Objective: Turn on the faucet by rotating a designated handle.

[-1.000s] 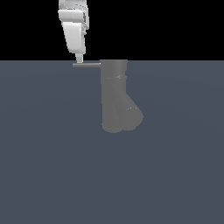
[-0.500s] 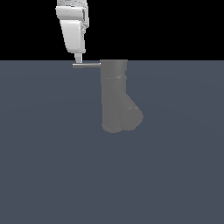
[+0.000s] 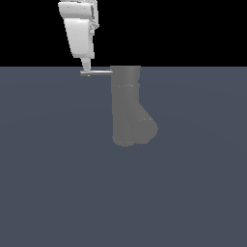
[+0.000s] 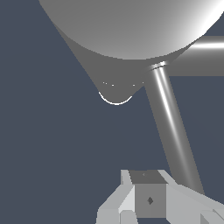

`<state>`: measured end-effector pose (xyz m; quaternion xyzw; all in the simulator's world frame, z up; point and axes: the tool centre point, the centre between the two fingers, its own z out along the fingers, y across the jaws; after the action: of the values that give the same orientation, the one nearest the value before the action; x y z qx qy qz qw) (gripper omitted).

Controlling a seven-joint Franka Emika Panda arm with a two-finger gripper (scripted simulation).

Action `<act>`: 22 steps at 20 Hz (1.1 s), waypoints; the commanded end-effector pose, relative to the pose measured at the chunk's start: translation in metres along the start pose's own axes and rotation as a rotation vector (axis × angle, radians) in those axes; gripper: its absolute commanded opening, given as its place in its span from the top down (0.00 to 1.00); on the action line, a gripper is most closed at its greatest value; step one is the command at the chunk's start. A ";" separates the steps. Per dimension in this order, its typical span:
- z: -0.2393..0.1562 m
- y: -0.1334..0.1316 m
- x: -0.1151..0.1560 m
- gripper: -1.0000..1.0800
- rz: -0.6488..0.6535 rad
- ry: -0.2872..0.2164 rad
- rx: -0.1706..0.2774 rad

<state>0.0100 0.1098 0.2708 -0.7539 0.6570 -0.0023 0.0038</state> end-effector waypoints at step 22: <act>0.000 0.060 0.021 1.00 -0.005 0.002 -0.005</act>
<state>-0.0416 0.0968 0.2706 -0.7620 0.6476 -0.0029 0.0044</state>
